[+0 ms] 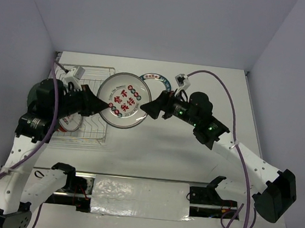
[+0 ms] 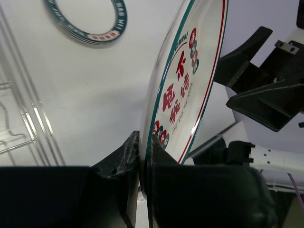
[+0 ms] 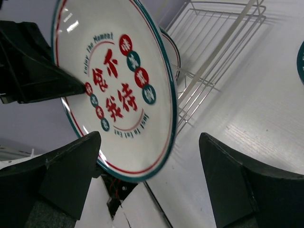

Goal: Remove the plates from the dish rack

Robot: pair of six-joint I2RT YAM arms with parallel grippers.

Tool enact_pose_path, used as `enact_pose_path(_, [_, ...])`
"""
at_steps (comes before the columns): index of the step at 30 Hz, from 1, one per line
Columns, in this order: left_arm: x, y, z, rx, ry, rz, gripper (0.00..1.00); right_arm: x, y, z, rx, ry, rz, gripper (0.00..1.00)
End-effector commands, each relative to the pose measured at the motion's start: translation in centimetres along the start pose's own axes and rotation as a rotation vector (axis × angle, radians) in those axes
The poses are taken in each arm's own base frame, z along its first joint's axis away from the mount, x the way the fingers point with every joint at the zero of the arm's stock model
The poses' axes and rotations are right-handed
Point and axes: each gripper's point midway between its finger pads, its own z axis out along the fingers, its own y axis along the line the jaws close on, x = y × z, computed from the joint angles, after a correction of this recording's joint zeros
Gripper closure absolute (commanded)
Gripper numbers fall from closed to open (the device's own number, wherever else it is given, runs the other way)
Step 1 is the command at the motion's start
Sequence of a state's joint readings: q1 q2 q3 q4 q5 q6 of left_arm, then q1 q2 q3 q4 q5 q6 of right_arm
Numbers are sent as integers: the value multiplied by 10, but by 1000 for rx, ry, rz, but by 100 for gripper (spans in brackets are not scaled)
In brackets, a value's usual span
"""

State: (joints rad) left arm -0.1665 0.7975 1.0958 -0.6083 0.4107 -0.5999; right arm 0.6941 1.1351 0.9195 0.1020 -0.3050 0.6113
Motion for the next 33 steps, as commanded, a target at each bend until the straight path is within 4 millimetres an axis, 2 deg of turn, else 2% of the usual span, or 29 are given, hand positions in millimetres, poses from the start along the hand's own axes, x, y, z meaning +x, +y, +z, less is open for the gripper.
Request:
enact_pose_path(1, [-9,-41,5,247,-12,10,100,-7,14,5,-75,-31,-11,10])
enact_pose_path(3, [-2,-45,9,294,22,-8,100,-7,13,8,-75,-31,-15,26])
enact_pose_path(4, [-3,-47,10,315,18,-4,100,-8,12,8,-74,-35,-16,40])
enact_pose_path(5, [-1,-45,12,314,24,-7,100,-8,11,9,-71,-39,-15,46])
enact_pose_path(6, [-1,-42,14,303,21,-7,99,-8,11,9,-69,-41,-13,65])
enact_pose_path(7, [0,-39,15,286,23,-1,92,-8,9,9,-60,-44,-9,86])
enact_pose_path(8, [1,-36,16,268,25,-1,88,-11,-1,8,-5,-67,5,100])
enact_pose_path(9, [-1,-29,19,229,16,-3,80,-17,-4,3,18,-97,14,100])
enact_pose_path(10, [1,-22,19,184,25,-5,47,-18,-13,1,50,-110,24,100])
enact_pose_path(12, [-1,-3,22,69,19,-16,14,-24,-29,-5,119,-143,66,100])
enact_pose_path(13, [-4,18,19,-60,1,-7,1,-28,-43,-7,167,-159,83,100])
enact_pose_path(15, [-8,36,13,-178,-8,7,0,-29,-78,-10,304,-176,143,100])
enact_pose_path(16, [-14,55,8,-290,-36,26,1,-34,-98,-13,363,-199,166,100])
enact_pose_path(17, [-8,67,1,-361,-15,23,1,-38,-113,-16,409,-212,191,100])
enact_pose_path(19, [-17,83,-15,-480,-61,51,0,-37,-142,-11,464,-217,251,100])
enact_pose_path(20, [-15,87,-21,-513,-54,59,0,-50,-156,-12,477,-256,262,100])
enact_pose_path(22, [-21,86,-33,-538,-82,88,1,-60,-168,-3,466,-259,274,100])
enact_pose_path(23, [-23,87,-39,-555,-94,99,0,-57,-195,4,504,-238,291,100])
enact_pose_path(24, [-26,84,-45,-559,-98,116,0,-69,-193,14,467,-228,286,100])
enact_pose_path(25, [-27,84,-47,-562,-98,120,1,-70,-199,22,458,-209,282,100])
enact_pose_path(26, [-28,83,-50,-570,-102,126,0,-59,-223,33,480,-163,297,100])
enact_pose_path(27, [-29,82,-54,-571,-106,129,0,-75,-223,42,454,-169,293,99])
enact_pose_path(28, [-30,81,-55,-570,-109,136,1,-70,-224,51,414,-127,307,98])
enact_pose_path(29, [-31,81,-58,-577,-113,137,1,-64,-242,59,408,-111,332,95])
enact_pose_path(31, [-30,81,-60,-583,-113,137,0,-72,-246,70,363,-113,350,94])
enact_pose_path(33, [-30,79,-62,-575,-116,134,0,-72,-264,79,381,-111,374,93])
